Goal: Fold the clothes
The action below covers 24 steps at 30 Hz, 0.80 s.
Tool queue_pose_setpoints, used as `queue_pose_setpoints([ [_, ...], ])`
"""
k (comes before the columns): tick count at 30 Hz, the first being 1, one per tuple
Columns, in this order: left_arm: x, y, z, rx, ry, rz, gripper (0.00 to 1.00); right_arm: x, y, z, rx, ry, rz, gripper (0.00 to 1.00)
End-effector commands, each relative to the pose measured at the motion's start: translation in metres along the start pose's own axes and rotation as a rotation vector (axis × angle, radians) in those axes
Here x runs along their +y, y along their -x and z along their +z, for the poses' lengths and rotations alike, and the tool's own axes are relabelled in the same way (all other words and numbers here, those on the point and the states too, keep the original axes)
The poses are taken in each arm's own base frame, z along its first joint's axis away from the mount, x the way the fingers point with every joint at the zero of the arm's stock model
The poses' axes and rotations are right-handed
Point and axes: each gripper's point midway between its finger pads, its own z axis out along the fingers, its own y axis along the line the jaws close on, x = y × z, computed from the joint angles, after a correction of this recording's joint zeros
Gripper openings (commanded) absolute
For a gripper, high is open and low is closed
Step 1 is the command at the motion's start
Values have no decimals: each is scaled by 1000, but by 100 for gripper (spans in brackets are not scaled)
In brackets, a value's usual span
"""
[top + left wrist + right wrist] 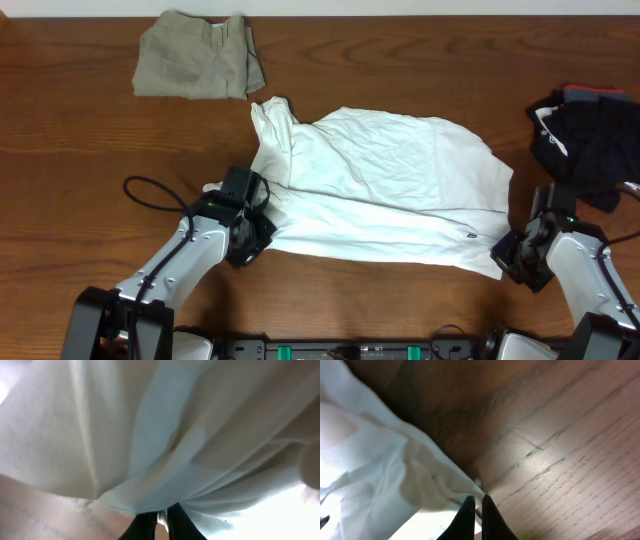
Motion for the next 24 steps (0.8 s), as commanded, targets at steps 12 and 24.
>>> queue_pose_setpoints([
  [12,33,-18,4,68,127,-88,8,-9,27,-1,-77,5,111,5],
  [24,47,-37,3,92,208,-193,6,5,53,-19,-143,55,115,6],
])
